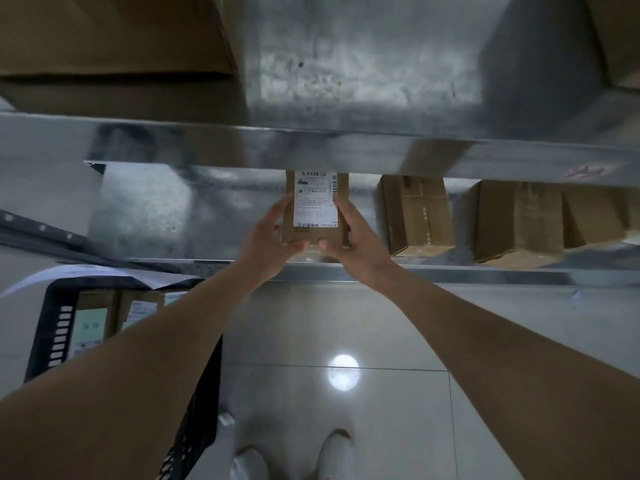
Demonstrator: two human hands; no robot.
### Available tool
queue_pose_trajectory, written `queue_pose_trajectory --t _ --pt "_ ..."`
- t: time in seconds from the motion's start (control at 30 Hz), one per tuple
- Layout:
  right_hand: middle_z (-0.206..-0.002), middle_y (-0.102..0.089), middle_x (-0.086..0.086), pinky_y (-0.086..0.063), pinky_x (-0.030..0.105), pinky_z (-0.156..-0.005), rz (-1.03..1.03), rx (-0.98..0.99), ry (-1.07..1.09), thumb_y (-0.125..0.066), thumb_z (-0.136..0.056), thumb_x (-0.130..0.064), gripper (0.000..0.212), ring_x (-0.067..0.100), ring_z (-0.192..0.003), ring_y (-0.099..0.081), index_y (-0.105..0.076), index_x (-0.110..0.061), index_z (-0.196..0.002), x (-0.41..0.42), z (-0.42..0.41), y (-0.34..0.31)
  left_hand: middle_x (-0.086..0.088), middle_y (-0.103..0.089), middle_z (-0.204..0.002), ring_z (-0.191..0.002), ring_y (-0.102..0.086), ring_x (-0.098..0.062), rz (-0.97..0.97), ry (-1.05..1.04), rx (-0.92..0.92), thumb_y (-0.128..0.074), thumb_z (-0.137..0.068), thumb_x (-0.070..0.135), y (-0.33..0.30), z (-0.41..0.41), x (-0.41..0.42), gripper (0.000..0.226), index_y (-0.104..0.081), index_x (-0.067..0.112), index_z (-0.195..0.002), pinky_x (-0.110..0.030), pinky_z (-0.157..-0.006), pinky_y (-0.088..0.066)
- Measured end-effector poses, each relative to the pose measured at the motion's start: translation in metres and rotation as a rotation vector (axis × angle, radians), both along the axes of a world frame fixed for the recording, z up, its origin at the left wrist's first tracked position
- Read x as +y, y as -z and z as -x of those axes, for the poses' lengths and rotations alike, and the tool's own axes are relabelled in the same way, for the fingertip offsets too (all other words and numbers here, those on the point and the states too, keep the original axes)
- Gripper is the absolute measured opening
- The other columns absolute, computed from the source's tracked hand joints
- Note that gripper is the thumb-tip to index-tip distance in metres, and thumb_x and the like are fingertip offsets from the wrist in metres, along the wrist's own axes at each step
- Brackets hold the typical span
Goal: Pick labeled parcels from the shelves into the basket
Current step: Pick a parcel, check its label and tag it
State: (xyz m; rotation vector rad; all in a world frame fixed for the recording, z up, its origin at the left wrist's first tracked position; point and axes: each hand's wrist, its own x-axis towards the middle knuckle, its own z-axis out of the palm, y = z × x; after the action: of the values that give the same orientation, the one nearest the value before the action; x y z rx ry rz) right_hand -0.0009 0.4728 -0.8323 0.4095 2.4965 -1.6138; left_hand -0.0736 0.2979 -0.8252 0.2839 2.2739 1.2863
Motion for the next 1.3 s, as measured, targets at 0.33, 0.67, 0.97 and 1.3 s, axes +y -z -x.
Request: queue_pose_trajectory --t 0.33,0.67,0.97,1.3 --pt "-0.154 -0.043 -0.007 -0.046 0.044 -0.111 -0.441 0.053 0.047 -0.064 -0.097 -0.046 0.057 0.018 -0.137 -0.047 -0.043 -0.034 -0.148 0.079 -0.042 -0.050 0.004 -0.029 -0.160 -0.145 -0.026 -0.019 0.199 0.054 0.299 -0.072 -0.083 0.046 -0.031 -0.028 0.060 0.070 -0.042 0.036 -0.146 -0.045 -0.117 -0.028" --pt "-0.158 -0.039 -0.005 -0.034 0.035 -0.116 -0.269 -0.079 0.136 -0.058 -0.098 -0.053 0.063 0.016 -0.145 -0.037 -0.037 -0.033 -0.154 0.162 -0.092 -0.022 0.005 -0.036 -0.155 -0.138 -0.040 -0.022 0.122 0.201 0.117 -0.066 -0.088 0.048 -0.022 -0.068 0.151 0.074 -0.028 0.039 -0.151 -0.050 -0.109 -0.041" --pt "-0.147 -0.046 0.003 -0.048 0.019 -0.101 -0.065 -0.062 -0.017 -0.066 -0.098 -0.012 0.068 0.016 -0.129 -0.050 -0.032 -0.023 -0.156 0.167 -0.068 0.001 0.007 -0.064 -0.123 -0.105 -0.067 -0.019 0.019 0.244 0.071 -0.068 -0.082 0.057 0.002 -0.073 0.177 0.059 -0.038 0.049 -0.133 -0.048 -0.091 -0.056" --pt "-0.145 -0.054 -0.001 -0.047 0.025 -0.108 0.062 -0.054 0.131 -0.059 -0.104 -0.020 0.057 0.014 -0.129 -0.055 -0.038 -0.026 -0.156 0.160 -0.090 -0.003 0.008 -0.054 -0.133 -0.112 -0.064 -0.020 -0.037 0.151 -0.112 -0.078 -0.081 0.029 0.000 -0.088 0.172 0.086 -0.028 0.041 -0.150 -0.046 -0.099 -0.052"
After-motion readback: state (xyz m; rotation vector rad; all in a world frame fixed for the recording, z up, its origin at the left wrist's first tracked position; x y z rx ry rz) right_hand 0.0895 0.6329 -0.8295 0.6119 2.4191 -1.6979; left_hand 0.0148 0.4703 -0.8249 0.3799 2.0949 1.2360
